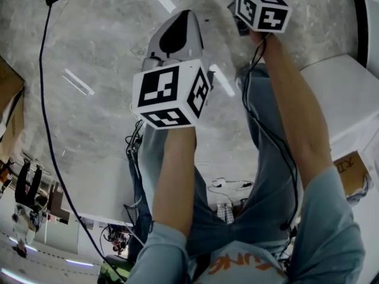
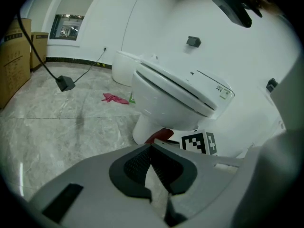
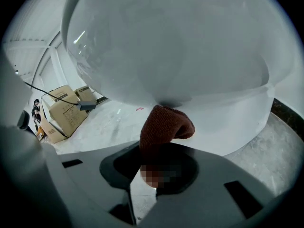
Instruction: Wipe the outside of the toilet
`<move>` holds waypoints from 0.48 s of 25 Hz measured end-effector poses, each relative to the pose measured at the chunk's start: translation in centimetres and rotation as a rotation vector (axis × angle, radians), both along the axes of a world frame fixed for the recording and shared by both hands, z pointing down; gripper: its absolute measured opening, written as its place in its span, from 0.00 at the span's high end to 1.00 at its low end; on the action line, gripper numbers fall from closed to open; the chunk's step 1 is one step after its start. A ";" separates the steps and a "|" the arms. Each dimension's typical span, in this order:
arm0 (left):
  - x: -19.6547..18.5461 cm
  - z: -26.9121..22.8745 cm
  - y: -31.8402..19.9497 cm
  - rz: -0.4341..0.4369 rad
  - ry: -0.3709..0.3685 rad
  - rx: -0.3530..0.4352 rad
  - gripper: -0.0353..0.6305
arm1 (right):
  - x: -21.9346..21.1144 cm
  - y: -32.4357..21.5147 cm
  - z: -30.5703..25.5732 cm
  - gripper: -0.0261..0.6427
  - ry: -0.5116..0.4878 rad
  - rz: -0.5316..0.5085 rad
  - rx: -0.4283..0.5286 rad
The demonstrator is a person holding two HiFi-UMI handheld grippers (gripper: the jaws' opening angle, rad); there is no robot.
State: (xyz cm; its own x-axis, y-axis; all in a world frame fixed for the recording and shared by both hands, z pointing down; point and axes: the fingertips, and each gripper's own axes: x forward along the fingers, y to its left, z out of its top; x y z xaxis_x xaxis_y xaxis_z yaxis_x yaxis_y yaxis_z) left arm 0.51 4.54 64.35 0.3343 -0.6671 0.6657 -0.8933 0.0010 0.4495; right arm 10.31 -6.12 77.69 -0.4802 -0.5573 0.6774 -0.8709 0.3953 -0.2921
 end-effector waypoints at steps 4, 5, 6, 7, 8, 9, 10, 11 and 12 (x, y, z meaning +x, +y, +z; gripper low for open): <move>-2.2 0.2 -0.7 -0.008 0.014 -0.002 0.96 | -2.2 -0.1 0.2 0.84 0.004 0.002 -0.003; -2.8 0.1 -1.0 -0.009 0.018 0.000 0.96 | -2.9 -0.3 0.1 0.84 0.003 0.004 -0.002; -3.3 -0.1 -1.3 -0.010 0.023 0.004 0.96 | -3.4 -0.5 -0.1 0.84 0.002 0.008 0.000; -3.7 -0.4 -1.5 -0.014 0.030 0.008 0.96 | -3.9 -0.7 -0.3 0.84 0.002 0.012 0.001; -4.1 -0.7 -1.8 -0.018 0.037 0.013 0.96 | -4.3 -0.9 -0.5 0.84 0.002 0.015 0.002; -4.5 -1.0 -2.2 -0.022 0.043 0.019 0.96 | -4.8 -1.0 -0.7 0.84 0.001 0.016 0.003; -4.9 -1.4 -2.6 -0.026 0.047 0.026 0.96 | -5.4 -1.2 -0.9 0.84 -0.001 0.014 0.005; -5.4 -1.7 -2.9 -0.029 0.052 0.032 0.96 | -6.2 -1.2 -1.1 0.84 -0.005 0.012 0.005; -6.0 -2.0 -3.1 -0.031 0.059 0.037 0.96 | -7.0 -1.2 -1.2 0.84 -0.011 0.014 0.005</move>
State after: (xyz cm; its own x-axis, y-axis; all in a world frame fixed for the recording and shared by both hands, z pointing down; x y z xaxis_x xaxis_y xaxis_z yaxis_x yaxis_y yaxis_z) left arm -5.48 1.41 62.40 0.3508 -0.7014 0.6205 -0.8651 0.0110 0.5015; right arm 3.33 -7.30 76.47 -0.4797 -0.5674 0.6693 -0.8730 0.3850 -0.2994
